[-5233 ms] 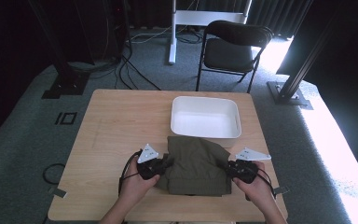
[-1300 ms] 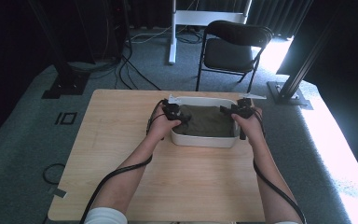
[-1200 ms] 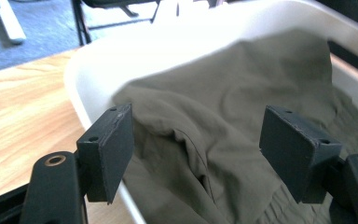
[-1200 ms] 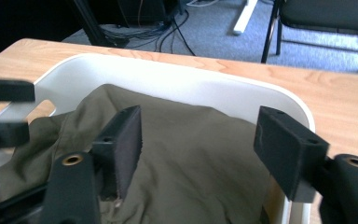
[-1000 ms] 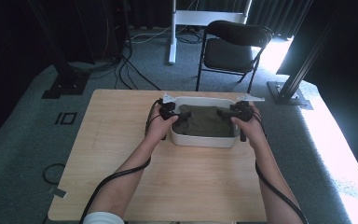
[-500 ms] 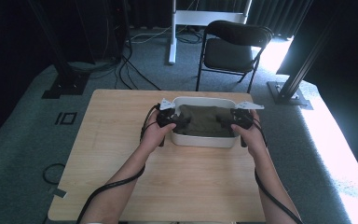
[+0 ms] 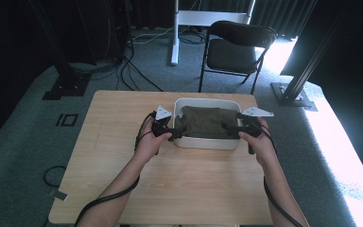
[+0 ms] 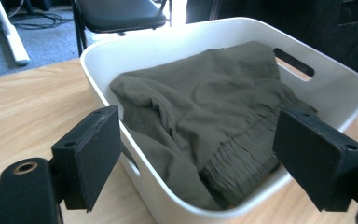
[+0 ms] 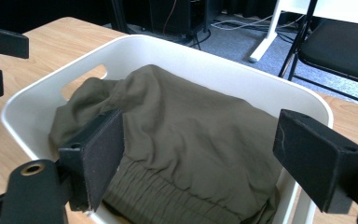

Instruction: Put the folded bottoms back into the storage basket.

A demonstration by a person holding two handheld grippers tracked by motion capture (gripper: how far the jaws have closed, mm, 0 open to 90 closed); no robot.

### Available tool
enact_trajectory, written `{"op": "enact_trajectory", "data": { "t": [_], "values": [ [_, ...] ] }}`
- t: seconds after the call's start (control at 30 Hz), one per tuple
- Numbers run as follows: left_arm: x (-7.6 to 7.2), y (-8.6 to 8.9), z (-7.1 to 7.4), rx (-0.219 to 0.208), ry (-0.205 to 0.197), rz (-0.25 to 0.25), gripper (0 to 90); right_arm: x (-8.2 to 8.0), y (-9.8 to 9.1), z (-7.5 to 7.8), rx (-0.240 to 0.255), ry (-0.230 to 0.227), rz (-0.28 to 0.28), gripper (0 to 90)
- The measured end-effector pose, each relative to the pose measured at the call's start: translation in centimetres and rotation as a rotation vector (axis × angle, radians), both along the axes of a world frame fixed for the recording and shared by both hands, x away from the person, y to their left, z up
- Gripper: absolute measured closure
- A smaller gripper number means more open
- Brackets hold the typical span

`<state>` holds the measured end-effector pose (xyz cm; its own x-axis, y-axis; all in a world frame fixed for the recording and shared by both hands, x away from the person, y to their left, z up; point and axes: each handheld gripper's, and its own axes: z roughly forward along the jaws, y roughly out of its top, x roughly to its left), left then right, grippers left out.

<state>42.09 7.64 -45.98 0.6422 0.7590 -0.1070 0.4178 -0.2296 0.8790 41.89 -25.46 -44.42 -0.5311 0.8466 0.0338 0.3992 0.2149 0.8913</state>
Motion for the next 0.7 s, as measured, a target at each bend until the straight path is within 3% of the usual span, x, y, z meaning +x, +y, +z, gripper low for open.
{"op": "enact_trajectory", "data": {
  "t": [0.2, 0.5, 0.7],
  "values": [
    [-1.2, 0.6, 0.2, 0.014, -0.022, -0.004, 15.8, -1.4, 0.1, 0.0, 0.011, -0.006, 0.003, 14.3],
    [-2.7, 1.9, 0.0, 0.013, -0.019, 0.013, 15.8, -3.7, 0.1, -0.3, 0.001, -0.021, 0.021, 12.6],
    [-4.1, 2.3, -0.1, 0.019, -0.022, -0.009, 15.8, -5.2, -0.5, -0.8, -0.001, -0.027, 0.016, 12.5]
  ]
}}
